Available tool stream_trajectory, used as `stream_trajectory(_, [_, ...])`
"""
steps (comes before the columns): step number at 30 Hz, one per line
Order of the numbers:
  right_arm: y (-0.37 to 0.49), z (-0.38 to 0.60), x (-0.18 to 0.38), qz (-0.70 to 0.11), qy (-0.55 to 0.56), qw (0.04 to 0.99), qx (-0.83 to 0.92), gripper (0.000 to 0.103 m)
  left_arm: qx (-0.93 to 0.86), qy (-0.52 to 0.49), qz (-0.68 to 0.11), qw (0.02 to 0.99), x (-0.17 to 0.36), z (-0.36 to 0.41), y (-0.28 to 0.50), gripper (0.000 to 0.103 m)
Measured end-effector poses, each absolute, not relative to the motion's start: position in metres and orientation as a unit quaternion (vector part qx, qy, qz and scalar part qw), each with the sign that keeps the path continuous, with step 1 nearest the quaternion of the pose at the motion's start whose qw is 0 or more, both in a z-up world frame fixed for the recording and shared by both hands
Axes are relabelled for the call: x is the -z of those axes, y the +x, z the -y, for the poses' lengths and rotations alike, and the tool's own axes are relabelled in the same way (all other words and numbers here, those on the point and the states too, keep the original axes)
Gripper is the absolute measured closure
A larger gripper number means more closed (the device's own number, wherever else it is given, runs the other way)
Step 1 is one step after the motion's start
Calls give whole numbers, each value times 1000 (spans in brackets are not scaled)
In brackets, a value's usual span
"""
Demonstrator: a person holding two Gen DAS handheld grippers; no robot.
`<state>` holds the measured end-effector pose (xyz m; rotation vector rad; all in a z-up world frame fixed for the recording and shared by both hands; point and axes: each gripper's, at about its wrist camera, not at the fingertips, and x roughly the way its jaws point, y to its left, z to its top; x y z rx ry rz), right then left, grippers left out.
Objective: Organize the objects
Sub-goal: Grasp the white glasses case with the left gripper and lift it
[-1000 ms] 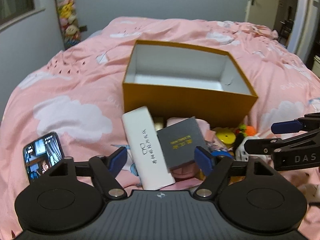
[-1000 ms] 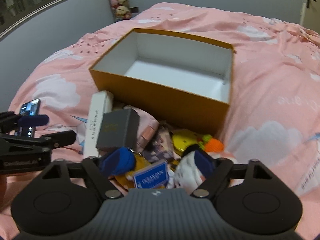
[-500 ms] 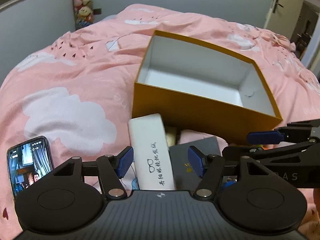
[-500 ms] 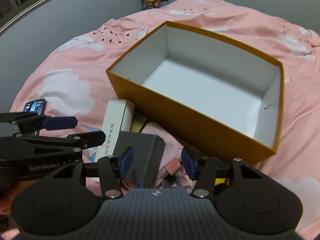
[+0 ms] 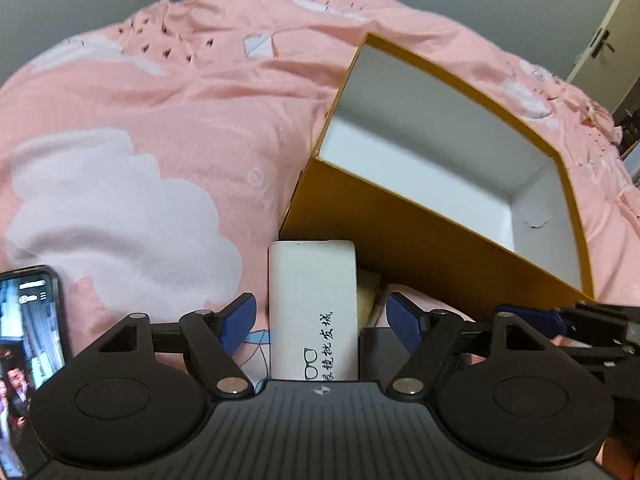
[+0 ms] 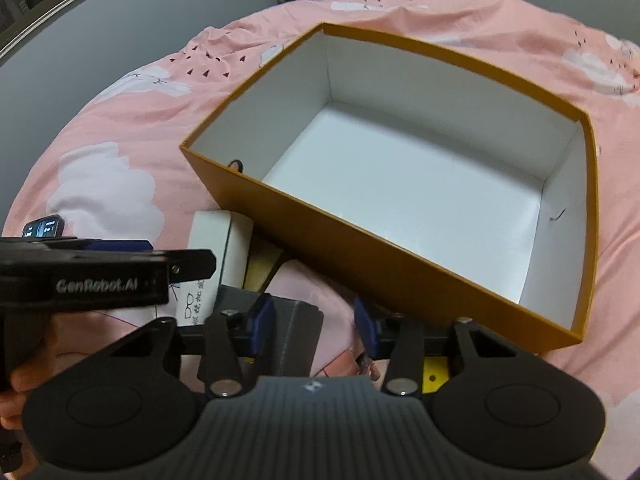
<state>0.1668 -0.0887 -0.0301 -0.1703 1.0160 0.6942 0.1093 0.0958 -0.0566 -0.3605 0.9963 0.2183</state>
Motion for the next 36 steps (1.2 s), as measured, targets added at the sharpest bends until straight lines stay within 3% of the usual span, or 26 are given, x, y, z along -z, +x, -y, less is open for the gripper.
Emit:
stream_trajectory(10, [175,92,38,-495,-43,798,-341,61,-111,-166,-515,834,80,-95,127,17])
stream_trajectory(14, [176,89,39,-495,-45,796,-346,61,-112,-174,-519,830,85,-95,129,25])
stream_trajectory(16, [177,88,39,-497,-46,794,-348,61,-114,-170,-518,831,86,-94,128,34])
stream_trajectory(20, [173,86,38,-496,-51,793,-349,64,-110,-178,-507,836,84,-96,121,35])
stream_trajectory(23, [170,88,37,-499,-50,793,-346,78,-106,-170,-494,846,77,-94,115,35])
stream_trajectory(36, [156,94,12,-468,-71,816,-333,77,-110,-134,-421,890,41,-85,100,35])
